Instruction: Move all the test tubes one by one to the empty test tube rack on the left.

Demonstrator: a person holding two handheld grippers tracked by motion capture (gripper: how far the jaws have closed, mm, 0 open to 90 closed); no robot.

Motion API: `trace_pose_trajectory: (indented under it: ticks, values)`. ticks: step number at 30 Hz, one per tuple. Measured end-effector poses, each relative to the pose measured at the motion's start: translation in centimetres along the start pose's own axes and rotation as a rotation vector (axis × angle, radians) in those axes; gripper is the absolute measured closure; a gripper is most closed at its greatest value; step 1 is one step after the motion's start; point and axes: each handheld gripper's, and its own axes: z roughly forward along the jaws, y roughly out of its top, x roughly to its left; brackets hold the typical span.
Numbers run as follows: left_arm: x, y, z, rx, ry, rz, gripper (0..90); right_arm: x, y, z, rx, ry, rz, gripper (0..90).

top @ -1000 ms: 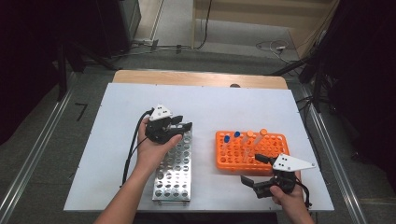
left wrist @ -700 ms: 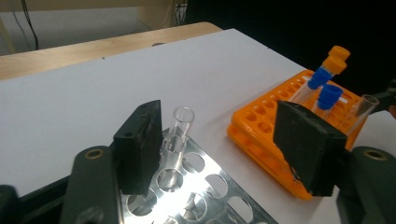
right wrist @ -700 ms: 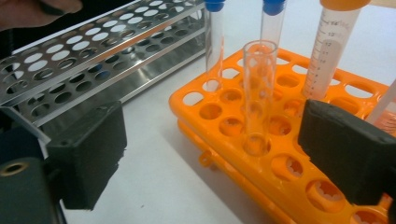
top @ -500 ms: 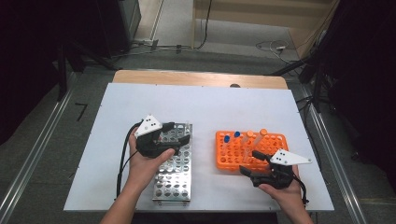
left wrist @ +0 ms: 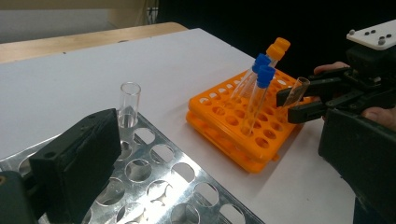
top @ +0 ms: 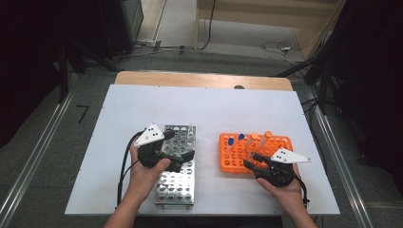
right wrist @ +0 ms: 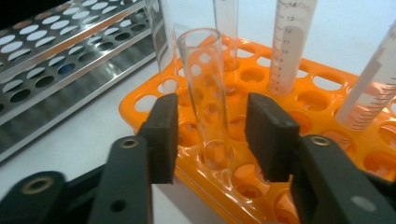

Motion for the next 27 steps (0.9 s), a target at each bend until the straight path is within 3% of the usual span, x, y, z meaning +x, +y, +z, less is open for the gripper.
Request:
trace_pose_trajectory:
  ticks: [4,8,12,14,23,27]
  values:
    - [0.0,-0.1,0.1,0.003,0.002,0.001,0.0,0.0,-0.1,0.2,0.014,0.002,-0.007,62.1]
    - [0.0,-0.2,0.2,0.006,-0.003,0.000,0.0,0.1,-0.4,0.3,0.028,-0.007,-0.043,66.9]
    - [-0.1,-0.1,0.2,0.002,-0.005,-0.004,0.0,0.0,-0.5,0.3,0.018,-0.013,-0.051,68.4]
    - [-0.1,-0.1,0.2,-0.003,-0.011,-0.008,0.0,0.0,-0.6,0.3,0.012,-0.028,-0.053,73.4]
    - [-0.3,0.0,0.3,-0.001,-0.024,-0.004,0.0,0.6,-0.3,-0.1,-0.011,-0.054,-0.054,74.1]
    - [-0.3,0.1,0.3,-0.002,-0.027,-0.003,0.0,1.1,0.8,-1.2,-0.055,-0.077,-0.067,74.1]
